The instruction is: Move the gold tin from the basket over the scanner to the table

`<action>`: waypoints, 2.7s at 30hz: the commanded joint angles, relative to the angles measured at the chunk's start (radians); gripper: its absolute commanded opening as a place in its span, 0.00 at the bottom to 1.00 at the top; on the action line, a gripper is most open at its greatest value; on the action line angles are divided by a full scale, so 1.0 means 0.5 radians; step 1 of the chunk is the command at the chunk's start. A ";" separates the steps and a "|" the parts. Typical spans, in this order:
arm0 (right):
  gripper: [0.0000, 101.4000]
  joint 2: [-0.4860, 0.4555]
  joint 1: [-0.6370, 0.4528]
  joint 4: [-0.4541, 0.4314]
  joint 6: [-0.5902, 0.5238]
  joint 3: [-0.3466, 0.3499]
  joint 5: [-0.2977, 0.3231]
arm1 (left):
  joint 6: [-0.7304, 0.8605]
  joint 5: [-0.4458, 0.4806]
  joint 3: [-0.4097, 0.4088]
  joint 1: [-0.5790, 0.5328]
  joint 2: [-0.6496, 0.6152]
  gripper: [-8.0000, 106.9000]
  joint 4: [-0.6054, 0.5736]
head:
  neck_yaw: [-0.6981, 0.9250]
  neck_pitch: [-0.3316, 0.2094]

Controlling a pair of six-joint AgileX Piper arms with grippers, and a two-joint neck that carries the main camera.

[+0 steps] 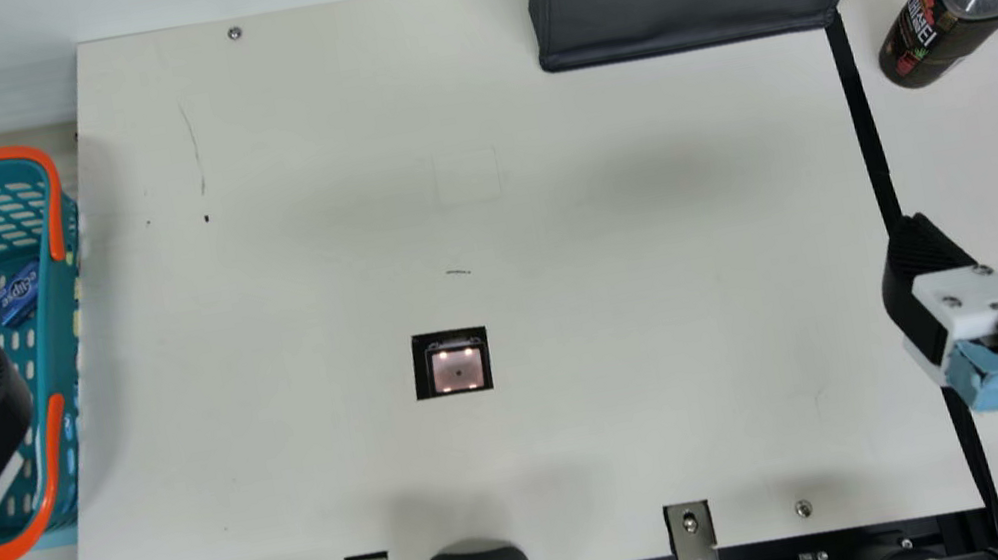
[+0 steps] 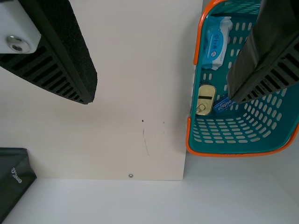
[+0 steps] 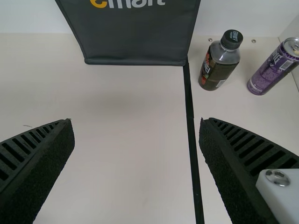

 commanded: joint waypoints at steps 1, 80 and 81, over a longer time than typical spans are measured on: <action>0.94 0.000 0.000 0.000 0.000 0.000 0.000 | 0.000 0.000 0.000 0.000 0.000 0.85 0.000 | 0.050 -0.058; 0.94 0.000 0.000 0.000 0.000 0.000 -0.001 | 0.840 -0.617 -0.232 1.355 1.950 0.85 -0.521 | 0.701 -0.058; 0.94 0.000 0.000 0.000 0.000 0.000 -0.001 | 0.854 -0.622 -0.241 1.356 1.982 0.85 -0.521 | 0.701 -0.058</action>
